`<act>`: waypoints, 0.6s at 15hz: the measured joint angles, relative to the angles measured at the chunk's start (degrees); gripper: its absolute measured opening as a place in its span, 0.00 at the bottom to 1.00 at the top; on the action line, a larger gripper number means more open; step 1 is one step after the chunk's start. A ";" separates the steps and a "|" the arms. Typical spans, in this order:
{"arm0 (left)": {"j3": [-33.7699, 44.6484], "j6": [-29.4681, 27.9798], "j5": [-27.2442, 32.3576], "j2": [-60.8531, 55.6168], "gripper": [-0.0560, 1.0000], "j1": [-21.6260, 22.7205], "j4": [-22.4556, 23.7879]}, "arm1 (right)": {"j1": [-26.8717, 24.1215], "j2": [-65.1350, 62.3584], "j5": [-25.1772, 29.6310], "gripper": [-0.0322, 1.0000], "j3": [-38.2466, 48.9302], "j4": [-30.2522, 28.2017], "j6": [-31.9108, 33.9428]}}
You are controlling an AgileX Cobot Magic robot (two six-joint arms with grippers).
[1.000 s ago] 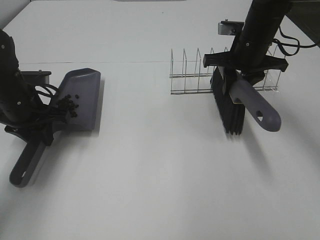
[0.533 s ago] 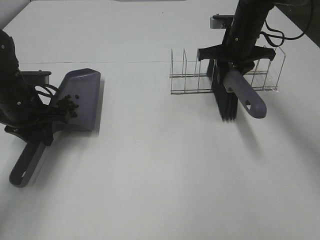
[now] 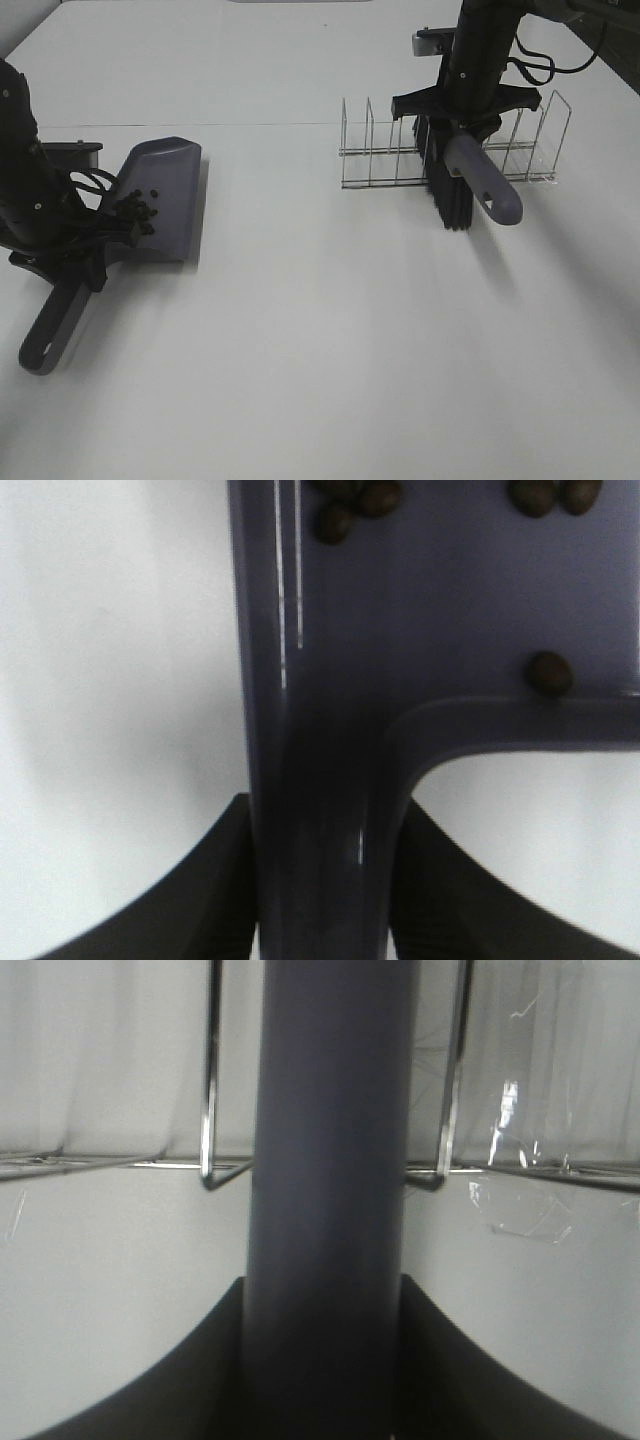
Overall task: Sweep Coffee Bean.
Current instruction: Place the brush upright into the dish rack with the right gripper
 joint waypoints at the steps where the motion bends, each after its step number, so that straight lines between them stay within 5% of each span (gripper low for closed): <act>1: 0.00 0.00 0.00 0.00 0.37 0.00 0.00 | 0.00 0.00 0.00 0.37 -0.06 0.00 0.00; 4: 0.00 0.00 0.00 0.00 0.37 0.00 0.00 | 0.00 0.00 0.06 0.41 -0.11 1.89 -0.34; 6: 0.00 0.00 0.40 0.00 0.37 0.00 0.00 | 0.00 0.00 0.06 0.69 -0.29 2.92 -1.26; 9: 0.00 0.00 0.86 0.00 0.37 0.00 0.00 | 0.00 0.00 0.11 0.82 -3.38 3.09 -1.55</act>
